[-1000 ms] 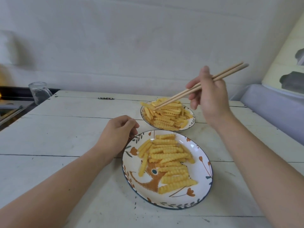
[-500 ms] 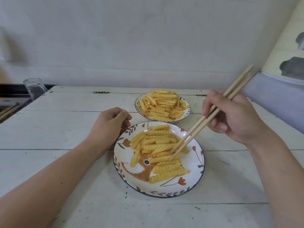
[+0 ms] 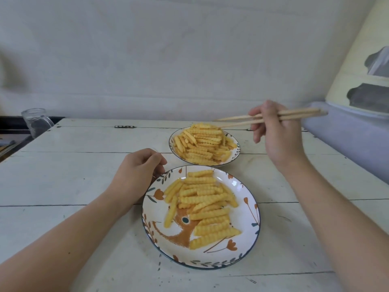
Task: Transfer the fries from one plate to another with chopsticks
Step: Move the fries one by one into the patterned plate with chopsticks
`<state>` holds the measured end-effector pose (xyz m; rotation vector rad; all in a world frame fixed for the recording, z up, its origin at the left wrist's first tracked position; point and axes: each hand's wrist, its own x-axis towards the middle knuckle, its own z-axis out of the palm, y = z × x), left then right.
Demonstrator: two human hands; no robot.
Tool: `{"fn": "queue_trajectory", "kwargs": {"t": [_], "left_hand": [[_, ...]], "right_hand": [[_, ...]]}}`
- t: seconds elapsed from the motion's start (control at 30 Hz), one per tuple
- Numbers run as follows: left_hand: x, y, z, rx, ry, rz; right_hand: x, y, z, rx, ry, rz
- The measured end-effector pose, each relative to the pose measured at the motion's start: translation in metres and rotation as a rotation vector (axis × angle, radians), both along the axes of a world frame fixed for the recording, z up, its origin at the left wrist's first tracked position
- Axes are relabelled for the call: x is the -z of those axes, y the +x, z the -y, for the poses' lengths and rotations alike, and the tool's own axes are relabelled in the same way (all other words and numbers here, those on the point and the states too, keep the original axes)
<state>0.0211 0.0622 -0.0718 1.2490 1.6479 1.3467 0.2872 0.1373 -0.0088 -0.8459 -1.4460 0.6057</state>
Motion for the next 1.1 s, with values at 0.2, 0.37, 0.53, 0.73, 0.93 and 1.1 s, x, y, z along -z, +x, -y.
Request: {"fn": "queue_trajectory", "kwargs": {"t": [0.2, 0.37, 0.53, 0.73, 0.93, 1.1], "left_hand": [[0.000, -0.001, -0.002, 0.004, -0.007, -0.006], [0.001, 0.001, -0.002, 0.001, -0.006, -0.008], [0.001, 0.001, -0.003, -0.009, -0.008, -0.014], [0.001, 0.001, -0.003, -0.013, -0.004, -0.015], [0.001, 0.001, -0.004, -0.015, -0.005, -0.019], [0.000, 0.001, -0.003, -0.019, -0.003, -0.022]], "right_hand": [[0.020, 0.000, -0.002, 0.075, 0.012, 0.018], [0.027, -0.001, -0.009, 0.059, -0.022, 0.078], [0.026, -0.003, -0.009, 0.083, 0.006, 0.043], [0.017, -0.004, -0.001, 0.091, 0.040, -0.041], [0.004, 0.002, 0.011, -0.011, -0.007, -0.189], [-0.001, 0.003, 0.023, -0.209, -0.099, -0.183]]}}
